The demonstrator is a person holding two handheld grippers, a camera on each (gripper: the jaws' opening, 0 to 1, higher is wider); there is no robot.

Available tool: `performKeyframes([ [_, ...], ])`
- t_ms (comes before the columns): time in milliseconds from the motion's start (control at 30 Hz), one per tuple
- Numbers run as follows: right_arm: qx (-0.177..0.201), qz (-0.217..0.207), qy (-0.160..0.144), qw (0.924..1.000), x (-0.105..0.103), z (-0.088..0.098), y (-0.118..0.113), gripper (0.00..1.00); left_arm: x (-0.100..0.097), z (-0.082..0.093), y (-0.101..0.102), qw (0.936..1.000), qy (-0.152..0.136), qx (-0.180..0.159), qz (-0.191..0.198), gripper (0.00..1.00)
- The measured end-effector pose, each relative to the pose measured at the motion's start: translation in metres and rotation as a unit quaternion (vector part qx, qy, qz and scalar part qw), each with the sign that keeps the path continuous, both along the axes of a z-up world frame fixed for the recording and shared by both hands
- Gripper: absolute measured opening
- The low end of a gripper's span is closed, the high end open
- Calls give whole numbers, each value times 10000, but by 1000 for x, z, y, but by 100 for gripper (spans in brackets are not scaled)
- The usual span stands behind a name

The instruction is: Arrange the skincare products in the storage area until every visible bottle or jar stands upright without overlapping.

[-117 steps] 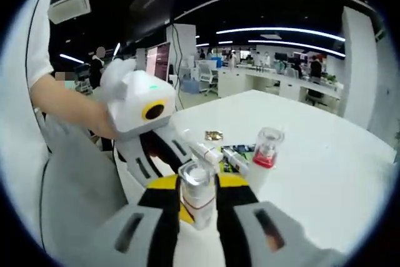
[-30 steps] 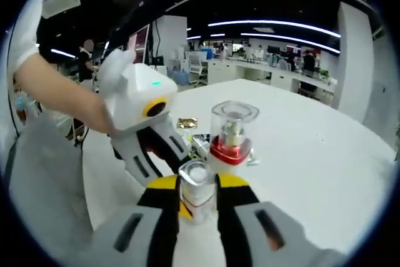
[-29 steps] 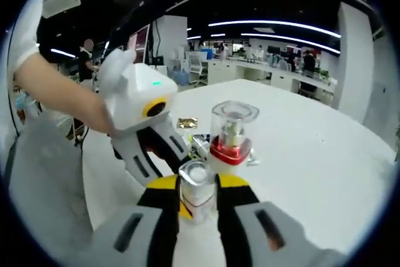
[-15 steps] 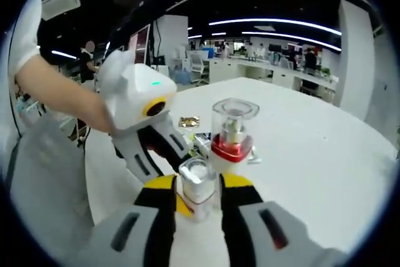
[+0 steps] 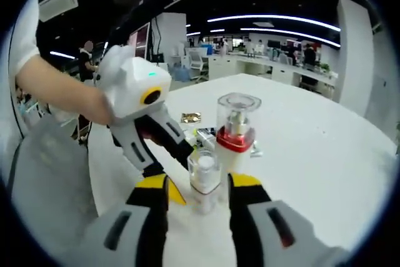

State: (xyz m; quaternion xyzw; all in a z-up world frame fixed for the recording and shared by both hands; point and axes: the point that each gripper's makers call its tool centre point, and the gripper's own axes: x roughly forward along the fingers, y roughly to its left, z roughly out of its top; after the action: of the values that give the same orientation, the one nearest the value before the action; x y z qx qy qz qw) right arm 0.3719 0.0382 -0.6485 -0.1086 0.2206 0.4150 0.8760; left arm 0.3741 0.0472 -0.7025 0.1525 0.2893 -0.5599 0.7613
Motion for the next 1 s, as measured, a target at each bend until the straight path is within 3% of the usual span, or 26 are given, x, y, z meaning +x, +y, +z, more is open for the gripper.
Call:
performKeyframes([
  [833, -200, -107, 144, 9996, -25, -4, -11, 62, -21, 5, 29, 9979, 278, -38, 581, 47],
  [1000, -240, -119, 149, 9995, -29, -4, -12, 65, -24, 12, 35, 9968, 314, -117, 730, 53],
])
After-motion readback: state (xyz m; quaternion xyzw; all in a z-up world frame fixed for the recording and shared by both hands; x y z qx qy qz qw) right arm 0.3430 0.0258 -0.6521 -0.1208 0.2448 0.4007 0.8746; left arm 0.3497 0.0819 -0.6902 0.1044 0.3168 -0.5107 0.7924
